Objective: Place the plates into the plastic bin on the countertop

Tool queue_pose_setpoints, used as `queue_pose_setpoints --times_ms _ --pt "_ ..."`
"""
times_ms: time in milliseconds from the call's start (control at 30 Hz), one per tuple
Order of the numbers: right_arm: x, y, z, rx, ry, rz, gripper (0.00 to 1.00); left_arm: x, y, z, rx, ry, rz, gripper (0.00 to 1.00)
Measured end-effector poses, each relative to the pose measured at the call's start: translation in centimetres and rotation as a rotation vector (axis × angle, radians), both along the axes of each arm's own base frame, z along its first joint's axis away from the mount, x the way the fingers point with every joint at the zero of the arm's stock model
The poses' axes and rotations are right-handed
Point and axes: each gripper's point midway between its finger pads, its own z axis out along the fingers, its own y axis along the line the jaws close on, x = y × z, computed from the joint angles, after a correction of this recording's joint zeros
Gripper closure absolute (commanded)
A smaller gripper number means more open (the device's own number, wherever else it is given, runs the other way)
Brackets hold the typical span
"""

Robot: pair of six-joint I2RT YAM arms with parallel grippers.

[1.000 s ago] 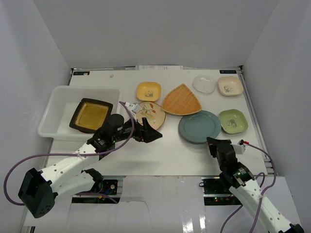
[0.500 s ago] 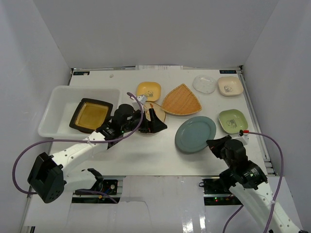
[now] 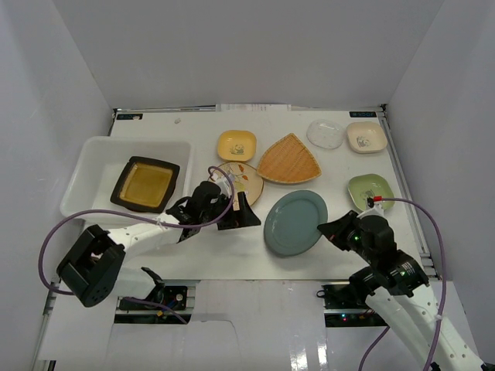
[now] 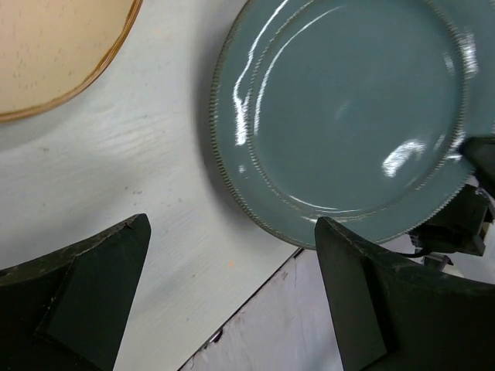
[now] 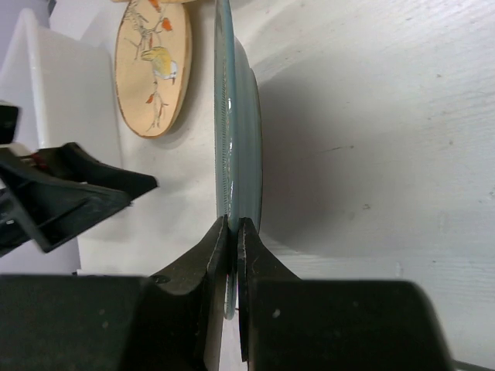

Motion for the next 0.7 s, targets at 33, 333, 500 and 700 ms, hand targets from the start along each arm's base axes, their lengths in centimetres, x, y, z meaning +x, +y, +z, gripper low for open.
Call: queue_pose_setpoints --times_ms 33,333,500,700 --pt "0.0 0.3 0.3 0.012 -0.008 0.013 0.92 -0.2 0.0 -0.6 0.0 0.018 0.003 0.02" --pt "0.5 2.1 2.8 0.103 -0.083 0.076 0.92 -0.6 -0.4 -3.5 -0.05 0.086 0.032 0.02" --pt "0.4 2.9 3.9 0.152 -0.103 0.107 0.92 -0.6 -0.8 -3.1 -0.131 0.081 0.045 0.07" --pt "0.3 3.8 5.0 0.202 -0.124 0.142 0.92 -0.4 -1.6 -1.2 -0.268 0.054 0.06 0.34"
